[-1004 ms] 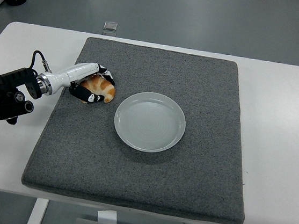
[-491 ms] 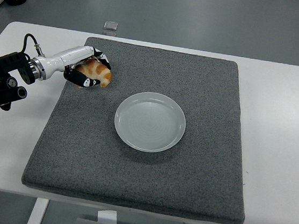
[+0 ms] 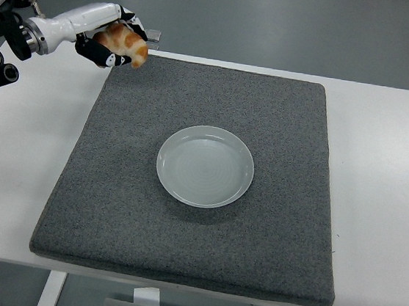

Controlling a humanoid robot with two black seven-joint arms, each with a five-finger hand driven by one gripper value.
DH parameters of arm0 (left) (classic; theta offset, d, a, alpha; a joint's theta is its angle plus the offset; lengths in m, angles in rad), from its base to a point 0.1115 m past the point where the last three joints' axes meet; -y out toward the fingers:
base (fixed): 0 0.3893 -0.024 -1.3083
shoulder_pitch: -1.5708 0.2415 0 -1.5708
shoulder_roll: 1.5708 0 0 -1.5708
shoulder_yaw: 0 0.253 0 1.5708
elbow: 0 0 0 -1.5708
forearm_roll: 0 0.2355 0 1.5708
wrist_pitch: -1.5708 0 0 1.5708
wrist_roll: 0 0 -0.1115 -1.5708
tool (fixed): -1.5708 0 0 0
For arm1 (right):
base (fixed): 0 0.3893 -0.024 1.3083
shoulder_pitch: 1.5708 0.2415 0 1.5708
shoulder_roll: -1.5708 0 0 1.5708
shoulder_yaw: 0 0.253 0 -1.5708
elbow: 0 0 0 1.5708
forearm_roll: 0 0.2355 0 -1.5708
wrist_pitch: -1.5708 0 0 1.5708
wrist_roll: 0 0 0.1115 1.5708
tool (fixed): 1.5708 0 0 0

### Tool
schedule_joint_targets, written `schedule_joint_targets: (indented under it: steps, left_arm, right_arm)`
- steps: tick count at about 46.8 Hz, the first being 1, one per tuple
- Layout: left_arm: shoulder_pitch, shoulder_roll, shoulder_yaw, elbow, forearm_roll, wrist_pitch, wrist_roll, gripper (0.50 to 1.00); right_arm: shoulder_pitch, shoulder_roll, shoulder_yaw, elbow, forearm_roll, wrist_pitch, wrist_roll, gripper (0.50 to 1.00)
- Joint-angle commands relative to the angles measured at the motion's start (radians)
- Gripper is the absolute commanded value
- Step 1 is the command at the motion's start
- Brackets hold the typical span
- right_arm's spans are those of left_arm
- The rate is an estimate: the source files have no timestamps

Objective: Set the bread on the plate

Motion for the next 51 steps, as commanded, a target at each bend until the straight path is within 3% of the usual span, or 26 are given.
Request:
schedule_joint_targets:
  steps: [1, 15, 31, 45, 51]
  left_arm:
    - [-0.039, 0.003, 0.000, 0.004, 0.000, -0.014, 0.000, 0.500]
    - [-0.134, -0.002, 0.003, 0.012, 0.001, -0.028, 0.002, 0.500]
    - [-0.183, -0.019, 0.003, -0.002, 0.003, -0.045, 0.002, 0.500]
    - [-0.201, -0.160, 0.003, -0.005, 0.005, -0.036, 0.009, 0.500]
    - [-0.212, -0.195, 0.005, -0.052, 0.006, -0.026, 0.012, 0.500]
  right_arm:
    - [0.000, 0.000, 0.000, 0.000, 0.000, 0.000, 0.000, 0.938]
    - [0.000, 0.000, 0.000, 0.000, 0.000, 0.000, 0.000, 0.938]
    - [0.000, 0.000, 0.000, 0.000, 0.000, 0.000, 0.000, 0.938]
    - [0.000, 0.000, 0.000, 0.000, 0.000, 0.000, 0.000, 0.938]
    - [0.000, 0.000, 0.000, 0.000, 0.000, 0.002, 0.000, 0.938]
